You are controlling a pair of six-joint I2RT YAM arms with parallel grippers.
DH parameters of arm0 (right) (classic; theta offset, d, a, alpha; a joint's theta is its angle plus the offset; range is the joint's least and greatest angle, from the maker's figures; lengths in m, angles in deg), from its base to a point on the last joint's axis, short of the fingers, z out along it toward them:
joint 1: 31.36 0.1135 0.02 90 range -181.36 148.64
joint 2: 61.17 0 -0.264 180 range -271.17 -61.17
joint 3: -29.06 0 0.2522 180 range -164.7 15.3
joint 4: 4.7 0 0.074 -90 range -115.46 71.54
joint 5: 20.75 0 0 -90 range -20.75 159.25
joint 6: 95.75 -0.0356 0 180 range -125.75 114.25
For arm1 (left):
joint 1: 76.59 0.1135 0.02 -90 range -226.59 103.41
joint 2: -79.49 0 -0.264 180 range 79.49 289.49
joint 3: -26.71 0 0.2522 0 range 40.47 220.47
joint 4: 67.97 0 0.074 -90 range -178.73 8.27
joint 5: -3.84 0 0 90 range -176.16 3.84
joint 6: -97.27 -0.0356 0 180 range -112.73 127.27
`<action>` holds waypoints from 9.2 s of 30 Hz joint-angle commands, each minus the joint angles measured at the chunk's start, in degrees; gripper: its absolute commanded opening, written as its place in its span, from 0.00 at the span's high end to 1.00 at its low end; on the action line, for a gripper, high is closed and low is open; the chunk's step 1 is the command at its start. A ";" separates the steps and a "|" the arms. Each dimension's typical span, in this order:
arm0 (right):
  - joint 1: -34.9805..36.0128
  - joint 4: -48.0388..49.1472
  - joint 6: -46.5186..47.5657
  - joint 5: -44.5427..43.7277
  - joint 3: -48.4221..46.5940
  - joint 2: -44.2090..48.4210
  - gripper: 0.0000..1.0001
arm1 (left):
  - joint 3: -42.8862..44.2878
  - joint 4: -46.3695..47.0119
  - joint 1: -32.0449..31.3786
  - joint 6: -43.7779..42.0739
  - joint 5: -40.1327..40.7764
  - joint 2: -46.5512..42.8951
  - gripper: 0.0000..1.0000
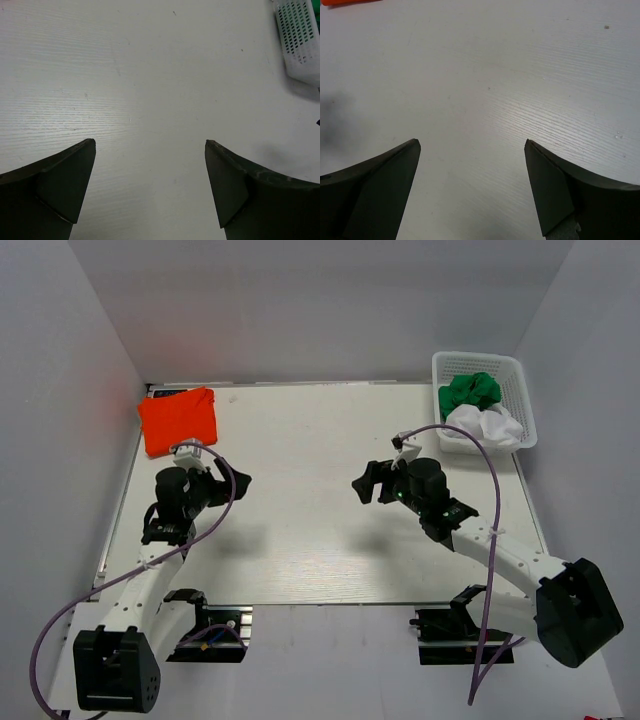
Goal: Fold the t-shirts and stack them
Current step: Grab crumpled tshirt from bin with the right arm, then move the tshirt to the center of the board, then flatten out the tshirt
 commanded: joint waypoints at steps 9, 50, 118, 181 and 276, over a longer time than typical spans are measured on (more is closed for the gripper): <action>-0.14 10.76 -0.77 -1.02 3.94 -1.89 0.10 | 0.11 -1.02 -0.09 1.32 4.05 -1.33 0.00; -42.68 -31.60 21.82 3.72 -55.65 -51.11 0.50 | 2.75 -2.78 0.44 0.80 9.24 4.13 0.00; -10.25 -20.62 2.74 6.81 -4.25 -4.62 0.13 | 2.47 0.64 -9.74 9.41 -0.18 20.71 0.17; -10.25 -9.45 21.29 -12.10 -32.54 24.74 1.00 | 38.52 -8.49 -19.60 -5.62 31.20 -14.42 1.00; -6.64 -33.10 14.87 -23.70 -47.13 24.48 1.00 | 35.98 -4.97 -19.60 -4.21 47.47 -27.45 1.00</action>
